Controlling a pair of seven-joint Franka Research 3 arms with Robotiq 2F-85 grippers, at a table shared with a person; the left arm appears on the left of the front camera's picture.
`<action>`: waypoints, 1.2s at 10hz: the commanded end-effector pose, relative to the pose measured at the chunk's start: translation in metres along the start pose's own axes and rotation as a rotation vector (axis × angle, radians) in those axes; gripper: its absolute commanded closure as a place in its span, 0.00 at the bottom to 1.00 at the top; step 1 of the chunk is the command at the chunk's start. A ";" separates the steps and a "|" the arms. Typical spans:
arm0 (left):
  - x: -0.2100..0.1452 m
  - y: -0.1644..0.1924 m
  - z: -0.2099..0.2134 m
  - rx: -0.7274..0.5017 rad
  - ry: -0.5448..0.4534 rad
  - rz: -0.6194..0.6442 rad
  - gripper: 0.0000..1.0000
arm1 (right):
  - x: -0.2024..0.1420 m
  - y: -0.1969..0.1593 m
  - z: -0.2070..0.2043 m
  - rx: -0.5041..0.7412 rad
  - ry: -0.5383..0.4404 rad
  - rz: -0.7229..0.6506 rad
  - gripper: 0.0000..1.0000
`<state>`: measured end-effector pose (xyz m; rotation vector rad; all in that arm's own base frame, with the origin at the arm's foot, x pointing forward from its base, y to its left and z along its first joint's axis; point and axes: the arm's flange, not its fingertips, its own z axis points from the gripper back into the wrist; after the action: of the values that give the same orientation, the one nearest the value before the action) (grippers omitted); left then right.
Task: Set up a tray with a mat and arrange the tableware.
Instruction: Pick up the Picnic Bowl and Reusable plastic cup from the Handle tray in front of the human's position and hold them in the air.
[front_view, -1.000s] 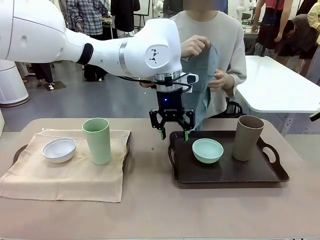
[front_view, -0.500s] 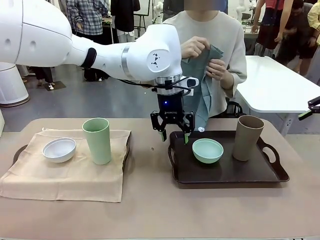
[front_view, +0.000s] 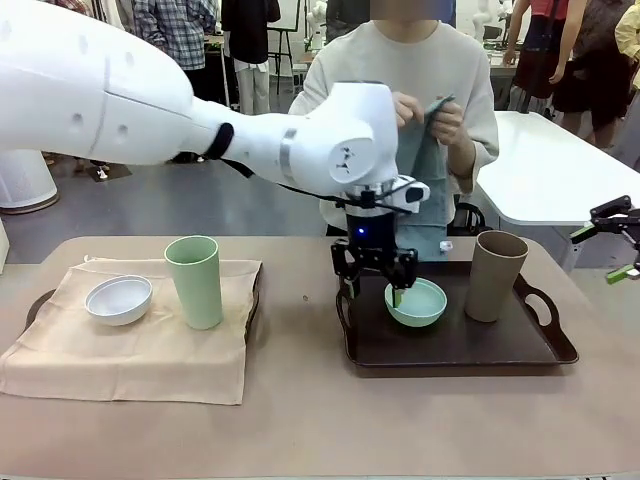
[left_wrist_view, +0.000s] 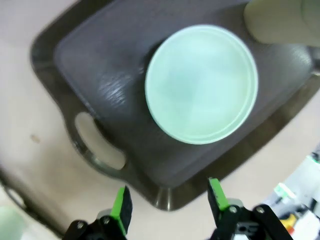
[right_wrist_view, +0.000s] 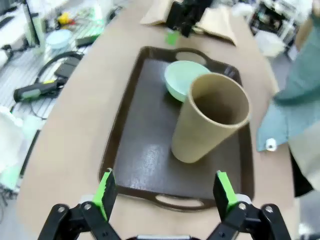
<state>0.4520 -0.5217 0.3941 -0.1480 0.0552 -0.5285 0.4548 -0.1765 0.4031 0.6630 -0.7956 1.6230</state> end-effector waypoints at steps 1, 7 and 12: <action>0.016 -0.016 -0.010 0.047 -0.027 -0.035 0.20 | -0.002 -0.016 -0.019 -0.043 0.014 -0.105 0.00; 0.032 -0.025 -0.007 0.053 -0.111 0.104 0.20 | -0.008 -0.038 -0.079 -0.020 0.067 -0.207 0.00; 0.038 -0.020 -0.008 0.146 -0.207 0.338 0.20 | -0.014 -0.048 -0.092 -0.078 0.047 -0.279 0.00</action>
<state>0.4786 -0.5553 0.3921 -0.1048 -0.1048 -0.2476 0.4987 -0.1167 0.3510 0.6608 -0.6821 1.4094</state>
